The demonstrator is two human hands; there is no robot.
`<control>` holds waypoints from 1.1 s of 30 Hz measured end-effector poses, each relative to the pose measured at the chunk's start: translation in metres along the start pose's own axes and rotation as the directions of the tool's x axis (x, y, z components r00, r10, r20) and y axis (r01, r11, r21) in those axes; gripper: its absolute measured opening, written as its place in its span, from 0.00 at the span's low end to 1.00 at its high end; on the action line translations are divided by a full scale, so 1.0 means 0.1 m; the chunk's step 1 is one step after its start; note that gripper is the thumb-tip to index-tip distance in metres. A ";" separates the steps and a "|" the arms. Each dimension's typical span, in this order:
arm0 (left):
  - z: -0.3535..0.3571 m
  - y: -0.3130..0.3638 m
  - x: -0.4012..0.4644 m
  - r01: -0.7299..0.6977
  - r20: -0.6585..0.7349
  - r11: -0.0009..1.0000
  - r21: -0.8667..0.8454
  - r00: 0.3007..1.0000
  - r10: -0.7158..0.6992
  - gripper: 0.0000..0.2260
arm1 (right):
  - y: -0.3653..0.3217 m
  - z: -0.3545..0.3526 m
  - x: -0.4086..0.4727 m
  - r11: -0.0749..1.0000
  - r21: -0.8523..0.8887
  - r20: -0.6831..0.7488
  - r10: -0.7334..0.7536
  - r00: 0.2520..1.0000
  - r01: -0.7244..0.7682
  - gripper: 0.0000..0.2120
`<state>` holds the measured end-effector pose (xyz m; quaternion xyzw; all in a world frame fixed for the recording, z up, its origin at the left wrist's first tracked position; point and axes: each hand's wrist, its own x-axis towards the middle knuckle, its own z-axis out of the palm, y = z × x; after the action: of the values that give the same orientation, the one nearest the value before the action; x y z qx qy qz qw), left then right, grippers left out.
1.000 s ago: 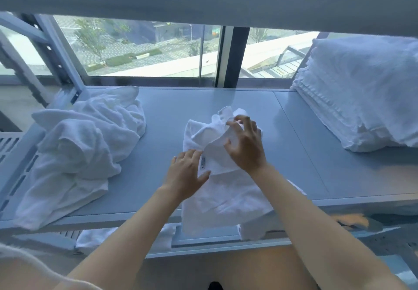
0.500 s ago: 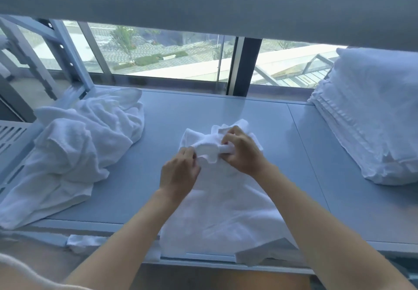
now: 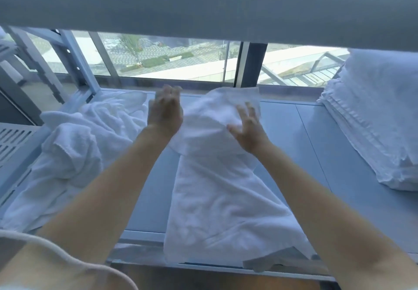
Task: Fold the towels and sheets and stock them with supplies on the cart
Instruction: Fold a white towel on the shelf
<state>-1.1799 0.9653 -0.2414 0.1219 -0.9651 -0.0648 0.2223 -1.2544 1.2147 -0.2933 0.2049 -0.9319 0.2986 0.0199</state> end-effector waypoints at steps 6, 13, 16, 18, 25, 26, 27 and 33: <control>0.65 0.29 -0.89 -0.167 0.385 0.964 -0.208 0.892 0.238 0.33 | 0.30 0.42 -0.59 0.999 0.034 0.079 0.040 0.996 -0.043 0.40; 0.86 0.03 -1.29 -0.167 0.413 0.937 -0.305 0.864 0.289 0.40 | 0.33 0.67 -1.30 0.991 -0.119 0.077 0.068 0.995 -0.059 0.42; 0.79 -0.04 -1.42 -0.213 0.420 0.915 -0.343 0.836 0.352 0.40 | 0.22 0.72 -1.60 0.986 -0.147 0.011 0.076 0.997 -0.073 0.41; 0.72 -0.06 -1.56 -0.232 0.407 0.900 -0.368 0.830 0.380 0.40 | 0.15 0.74 -1.82 0.982 -0.161 -0.017 0.092 0.996 -0.094 0.40; 0.46 0.04 -2.04 -0.308 0.366 0.856 -0.416 0.805 0.468 0.37 | -0.06 0.67 -2.53 0.959 -0.199 -0.048 0.194 0.980 -0.200 0.41; 0.41 0.05 -2.08 -0.330 0.319 0.839 -0.434 0.814 0.485 0.35 | -0.08 0.66 -2.61 0.959 -0.191 -0.043 0.205 0.978 -0.209 0.41; 0.37 0.07 -2.12 -0.368 0.260 0.818 -0.442 0.820 0.510 0.32 | -0.10 0.64 -2.67 0.960 -0.179 -0.046 0.209 0.977 -0.214 0.39; 0.24 0.28 -2.22 -0.620 0.076 0.708 -0.338 0.732 0.677 0.26 | -0.09 0.34 -2.54 0.978 -0.105 -0.272 0.147 0.951 -0.181 0.28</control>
<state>-1.0030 1.0528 -0.3494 -0.2674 -0.9422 -0.1344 0.1508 -1.0153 1.2826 -0.3571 0.0834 -0.9521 0.2630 0.1317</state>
